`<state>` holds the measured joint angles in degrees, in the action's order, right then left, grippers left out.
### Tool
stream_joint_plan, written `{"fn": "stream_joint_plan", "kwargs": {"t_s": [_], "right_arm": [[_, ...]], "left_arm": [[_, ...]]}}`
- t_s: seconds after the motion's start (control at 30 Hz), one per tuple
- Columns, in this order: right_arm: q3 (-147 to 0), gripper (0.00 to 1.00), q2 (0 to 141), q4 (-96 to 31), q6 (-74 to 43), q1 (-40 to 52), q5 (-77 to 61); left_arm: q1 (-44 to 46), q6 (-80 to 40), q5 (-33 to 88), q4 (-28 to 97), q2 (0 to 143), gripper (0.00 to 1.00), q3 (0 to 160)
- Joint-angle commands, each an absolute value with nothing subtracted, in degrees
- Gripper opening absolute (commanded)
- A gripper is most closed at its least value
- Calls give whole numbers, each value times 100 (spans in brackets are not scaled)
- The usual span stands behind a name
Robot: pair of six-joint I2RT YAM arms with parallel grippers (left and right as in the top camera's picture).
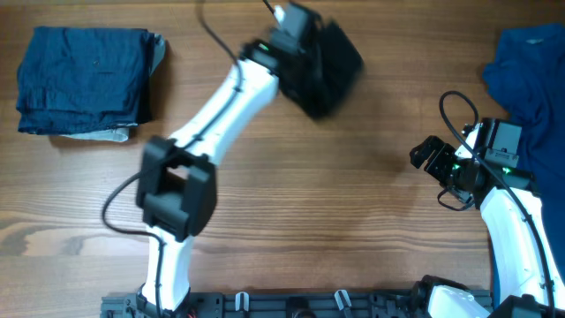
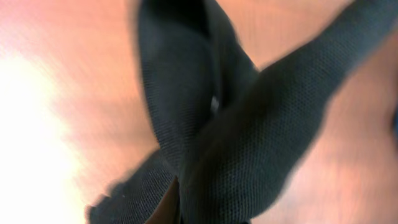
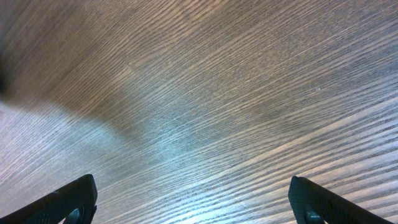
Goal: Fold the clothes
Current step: 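Carry the bundle left and place it on the blue clothes stack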
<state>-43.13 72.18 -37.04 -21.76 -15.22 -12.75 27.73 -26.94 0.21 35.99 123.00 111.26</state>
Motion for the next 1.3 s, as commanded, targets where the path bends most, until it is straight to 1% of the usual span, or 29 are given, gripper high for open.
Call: {"fn": "stream_joint_plan", "kwargs": {"t_s": [0.0,0.1,0.13,0.17,0.27,0.33,0.4,0.5,0.67,0.83,0.9,1.07,1.17,1.27], "right_arm": [[-4390,100,7177,-3688,-2102,-1544,-1138],[-4390,100,7177,-3688,-2102,-1544,-1138],[-4390,99,7177,-3688,-2102,-1544,-1138],[-4390,100,7177,-3688,-2104,-1544,-1138],[-4390,100,7177,-3688,-2102,-1544,-1138],[-4390,100,7177,-3688,-2102,-1544,-1138],[-4390,99,7179,-3688,-2102,-1544,-1138],[-4390,100,7177,-3688,-2102,-1544,-1138],[-4390,100,7177,-3688,-2102,-1544,-1138],[-4388,100,7177,-3686,-2102,-1544,-1138],[-4388,100,7177,-3688,-2102,-1544,-1138],[-4388,100,7177,-3686,-2099,-1544,-1138],[-4388,100,7177,-3686,-2102,-1544,-1138],[-4388,99,7177,-3686,-2104,-1544,-1138]], "left_arm": [[1831,-2777,-246,3192,11813,4,11594],[910,-2947,-246,3096,11465,4,11675],[449,-3138,-217,3100,11260,4,11675],[202,-3271,-150,3103,11161,4,11675],[-919,-4128,375,3074,10906,4,11675],[-1640,-4565,987,2821,10947,4,11668],[-1925,-4591,1068,2598,10951,4,11668],[-2115,-4589,1041,2475,10958,4,11662],[-2139,-4591,1039,2121,11065,4,11660],[-2150,-4550,1011,1798,11557,4,11660],[-2150,-4523,1135,1887,11824,4,11651],[-2176,-4066,947,3118,12003,4,11646],[-2176,-4071,934,4034,12003,4,11646],[-2187,-4045,884,4523,12003,4,11646]]}}
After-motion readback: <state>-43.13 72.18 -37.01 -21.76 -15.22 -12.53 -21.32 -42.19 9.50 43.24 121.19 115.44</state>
